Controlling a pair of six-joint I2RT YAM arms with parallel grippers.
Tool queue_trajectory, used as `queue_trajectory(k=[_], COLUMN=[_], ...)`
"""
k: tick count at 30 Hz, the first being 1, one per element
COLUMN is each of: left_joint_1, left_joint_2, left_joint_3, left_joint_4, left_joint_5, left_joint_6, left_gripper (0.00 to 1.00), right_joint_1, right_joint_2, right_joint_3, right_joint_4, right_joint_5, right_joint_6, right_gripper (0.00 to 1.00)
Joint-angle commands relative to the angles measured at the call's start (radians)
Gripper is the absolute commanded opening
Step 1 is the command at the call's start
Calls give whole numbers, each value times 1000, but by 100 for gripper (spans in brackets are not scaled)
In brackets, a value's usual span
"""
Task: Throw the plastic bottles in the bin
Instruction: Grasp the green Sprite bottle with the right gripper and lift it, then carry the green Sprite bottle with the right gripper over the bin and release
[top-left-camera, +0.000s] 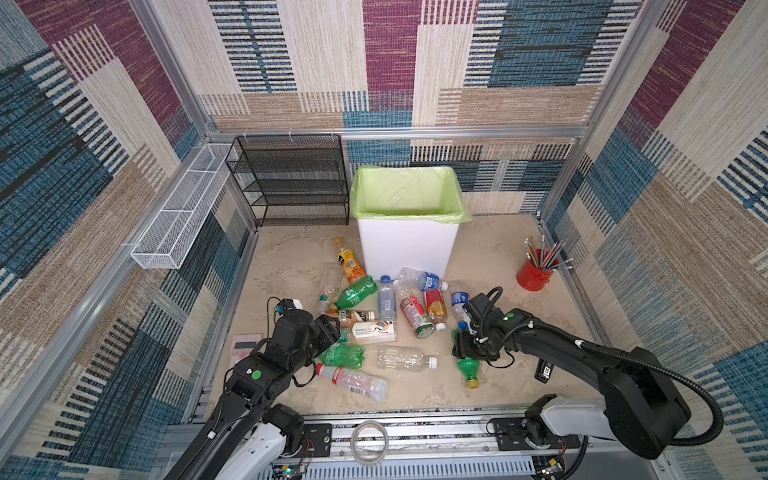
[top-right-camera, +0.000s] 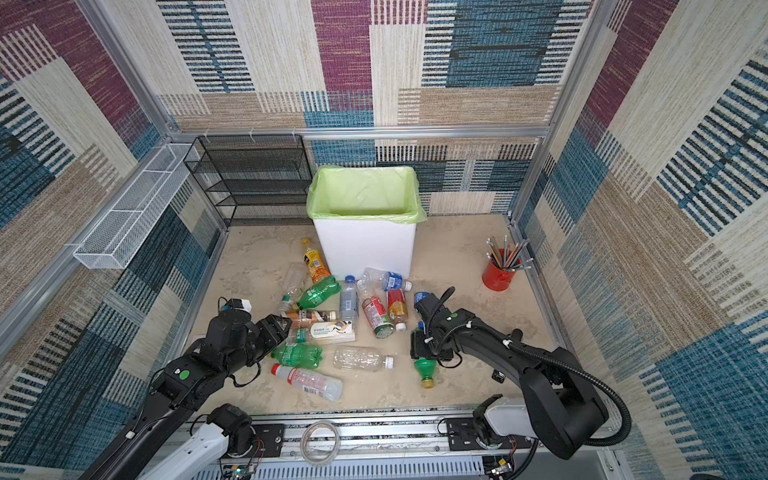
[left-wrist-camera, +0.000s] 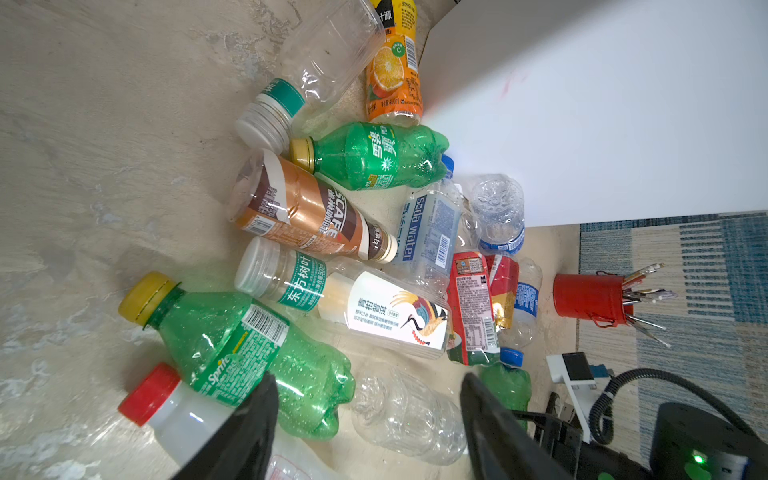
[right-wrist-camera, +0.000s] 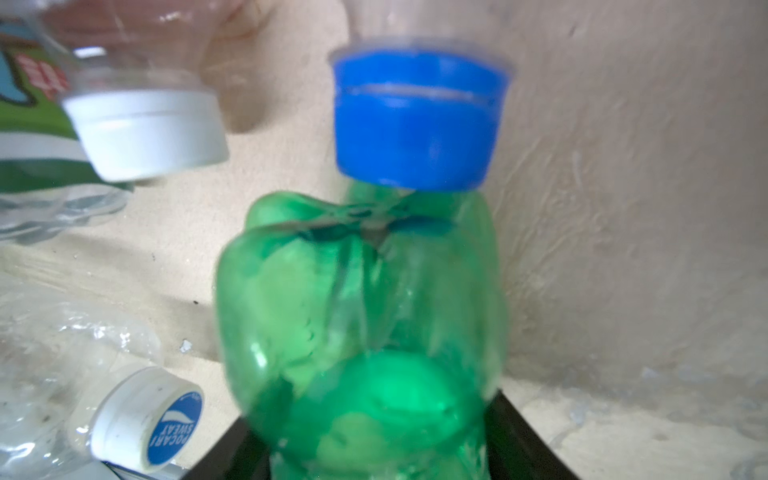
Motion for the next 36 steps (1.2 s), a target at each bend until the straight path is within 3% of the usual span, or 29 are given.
queue_trajectory(k=[1,7,16,25,31,36], left_joint_1=[1,1,2,4,5,5], left_joint_2=[16,49,58,92,102,112], left_joint_3=[-4,5,10,36,53,70], left_joint_4=[26,34,45,48,44,41], left_joint_5=[10,31,27,45,48,49], left_joint_6=[-3,0,1,18,19,22], left_gripper=[71,70,70,70,70,70], right_joint_1=[0,0,-10,-109,-190,-197], right_joint_2=[-7,-61,-261,-401,-538,-669], right_joint_3=[-7,3,-39,-68,-47,-16], right_joint_4=[9,-24,-55,-38,18,166], right_joint_5=[13,27,16,-48,-77,-70], right_joint_6=[10,34,170,234,243,267], right_gripper=[62,58,56,56,55,58])
